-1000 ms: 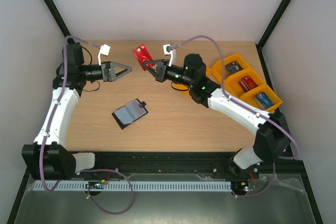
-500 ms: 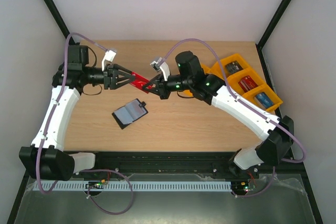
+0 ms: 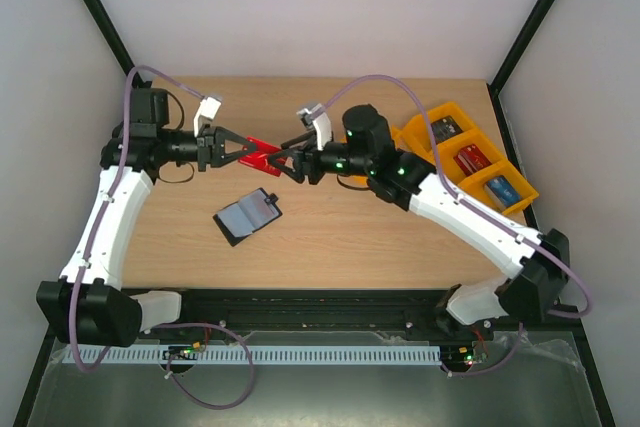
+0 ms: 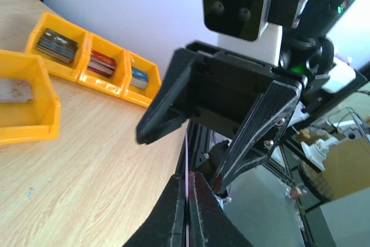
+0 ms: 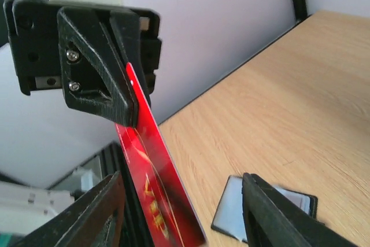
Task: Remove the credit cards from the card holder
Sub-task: Place the credit card in the storage box.
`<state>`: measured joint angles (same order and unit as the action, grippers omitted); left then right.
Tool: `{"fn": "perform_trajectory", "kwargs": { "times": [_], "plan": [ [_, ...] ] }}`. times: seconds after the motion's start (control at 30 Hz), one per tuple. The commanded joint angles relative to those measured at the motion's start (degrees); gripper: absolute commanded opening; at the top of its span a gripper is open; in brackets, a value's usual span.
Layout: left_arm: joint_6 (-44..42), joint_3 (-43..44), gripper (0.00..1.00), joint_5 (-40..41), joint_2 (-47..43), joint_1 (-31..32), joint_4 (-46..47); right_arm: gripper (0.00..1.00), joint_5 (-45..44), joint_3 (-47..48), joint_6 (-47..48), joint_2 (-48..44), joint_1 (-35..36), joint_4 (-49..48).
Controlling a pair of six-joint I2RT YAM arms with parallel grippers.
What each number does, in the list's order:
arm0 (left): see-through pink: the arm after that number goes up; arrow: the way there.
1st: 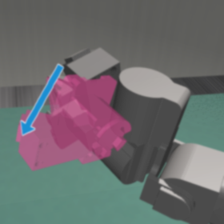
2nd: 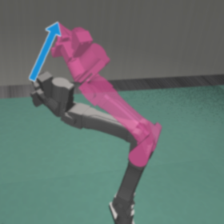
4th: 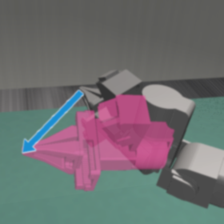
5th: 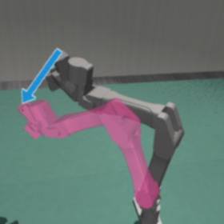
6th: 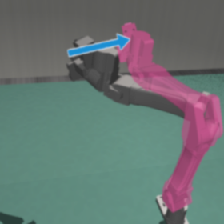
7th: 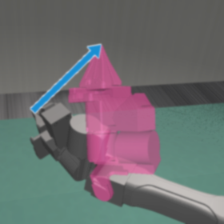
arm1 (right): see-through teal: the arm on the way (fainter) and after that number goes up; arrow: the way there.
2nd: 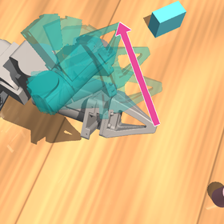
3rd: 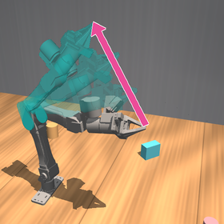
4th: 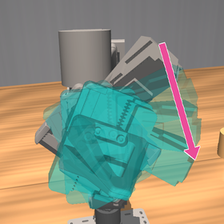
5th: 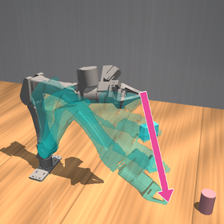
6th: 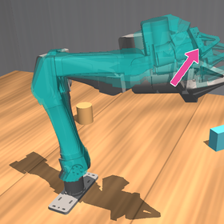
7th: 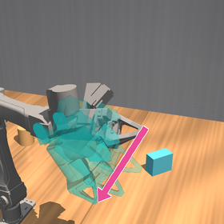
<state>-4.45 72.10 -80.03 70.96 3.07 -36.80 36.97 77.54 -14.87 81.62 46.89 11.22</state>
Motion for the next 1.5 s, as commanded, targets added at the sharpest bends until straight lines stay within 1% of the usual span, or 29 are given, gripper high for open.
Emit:
{"fn": "perform_trajectory", "kwargs": {
  "times": [0.0, 0.1, 0.17, 0.27, 0.3, 0.37, 0.4, 0.47, 0.5, 0.6, 0.67, 0.7, 0.73, 0.77, 0.8, 0.83, 0.87, 0.93, 0.97, 1.0, 1.03, 1.07, 1.13, 1.23, 1.33, 1.4, 1.47],
  "plan": [
    [8.7, -0.5, 0.02, -1.0, -0.9, -1.3, 8.1, 0.54, -8.2, -12.4, -19.9, -5.5, -0.3, -25.4],
    [14.1, -1.1, 0.02, -0.1, -0.8, -1.3, 12.5, 0.5, -8.5, -22.1, -34.6, -6.3, 0.0, -48.4],
    [16.4, -1.5, 0.02, 1.2, -0.8, -1.3, 14.3, 0.47, -10.1, -26.6, -40.0, -6.0, 0.8, -57.4],
    [17.5, -2.0, 0.02, 2.5, -0.8, -1.3, 15.4, 0.44, -10.2, -29.0, -42.6, -4.5, 2.4, -63.3],
    [18.2, -2.5, 0.02, 2.5, -0.8, -1.4, 15.8, 0.4, -10.2, -29.2, -43.2, -3.9, 2.9, -64.3],
    [18.9, -3.1, 0.02, 2.6, -0.9, -1.4, 16.6, 0.29, -10.1, -29.6, -44.5, -2.6, 3.3, -66.3],
    [19.0, -3.3, 0.02, 2.7, -0.9, -1.4, 16.6, 0.25, -10.2, -30.0, -45.2, -2.1, 3.3, -67.4],
    [19.0, -3.7, 0.02, 2.8, -1.0, -1.4, 16.6, 0.22, -10.6, -30.3, -45.8, -1.7, 3.2, -68.9],
    [19.1, -3.7, 0.02, 2.8, -0.9, -1.4, 16.5, 0.18, -10.9, -30.1, -45.8, -1.5, 3.3, -68.9],
    [19.9, -4.0, 0.02, 3.6, -0.8, -1.4, 17.1, 0.03, -11.1, -28.4, -45.0, -0.9, 3.3, -65.1],
    [20.4, -4.4, 0.02, 4.4, -0.8, -1.4, 17.4, 0.02, -11.2, -27.9, -44.5, -0.9, 3.2, -63.3],
    [20.7, -4.7, 0.05, 5.3, -0.9, -1.4, 17.5, 0.02, -11.4, -27.6, -44.0, -1.2, 3.0, -62.1],
    [21.1, -4.9, 0.21, 7.4, -1.0, -1.4, 17.4, 0.02, -12.2, -27.0, -43.3, -1.7, 2.4, -59.3],
    [21.4, -5.2, 0.51, 10.0, -1.1, -1.6, 17.1, 0.02, -13.4, -25.7, -42.3, -2.4, 1.4, -52.0],
    [21.4, -5.5, 0.86, 13.0, -1.1, -1.8, 16.5, 0.02, -14.9, -24.1, -40.8, -3.0, -0.5, -44.6],
    [21.3, -5.7, 0.98, 16.4, -1.2, -2.0, 15.9, 0.02, -17.2, -21.9, -38.7, -3.7, -2.8, -36.3],
    [21.2, -6.0, 0.99, 20.4, -1.2, -2.4, 15.3, 0.02, -19.3, -19.6, -36.6, -4.3, -6.1, -27.1],
    [20.9, -6.7, 0.99, 26.6, -1.2, -3.2, 14.8, 0.02, -23.1, -17.0, -33.1, -5.4, -14.3, -13.3],
    [20.6, -6.9, 0.99, 28.7, -1.2, -3.6, 14.5, 0.02, -24.2, -16.8, -31.6, -6.0, -19.4, -8.3],
    [20.3, -7.1, 0.99, 30.1, -1.3, -3.7, 14.4, 0.02, -24.5, -17.3, -29.8, -6.8, -26.1, -5.0],
    [20.0, -7.3, 0.99, 30.9, -1.3, -3.8, 14.4, 0.02, -24.7, -17.7, -28.4, -7.6, -29.6, -1.9],
    [19.8, -7.5, 0.99, 31.0, -1.4, -3.8, 14.5, 0.02, -24.4, -18.5, -26.9, -8.3, -36.4, 0.3],
    [19.6, -7.8, 0.99, 30.2, -1.6, -3.8, 14.8, 0.02, -24.2, -20.0, -23.6, -9.3, -45.1, 3.4],
    [19.6, -8.1, 0.99, 29.0, -1.7, -3.8, 15.1, 0.02, -24.4, -22.7, -19.2, -9.0, -55.5, 5.2],
    [19.5, -8.4, 0.99, 28.6, -1.8, -3.8, 15.1, 0.02, -20.5, -25.4, -18.1, -7.4, -64.6, 4.2],
    [19.6, -8.8, 0.99, 28.5, -1.9, -3.7, 15.3, 0.02, -18.8, -26.0, -18.0, -5.5, -67.9, 3.1],
    [19.5, -8.8, 0.99, 28.4, -2.0, -3.6, 15.5, 0.02, -18.2, -24.9, -17.2, -2.8, -69.1, 2.8]
  ]
}}
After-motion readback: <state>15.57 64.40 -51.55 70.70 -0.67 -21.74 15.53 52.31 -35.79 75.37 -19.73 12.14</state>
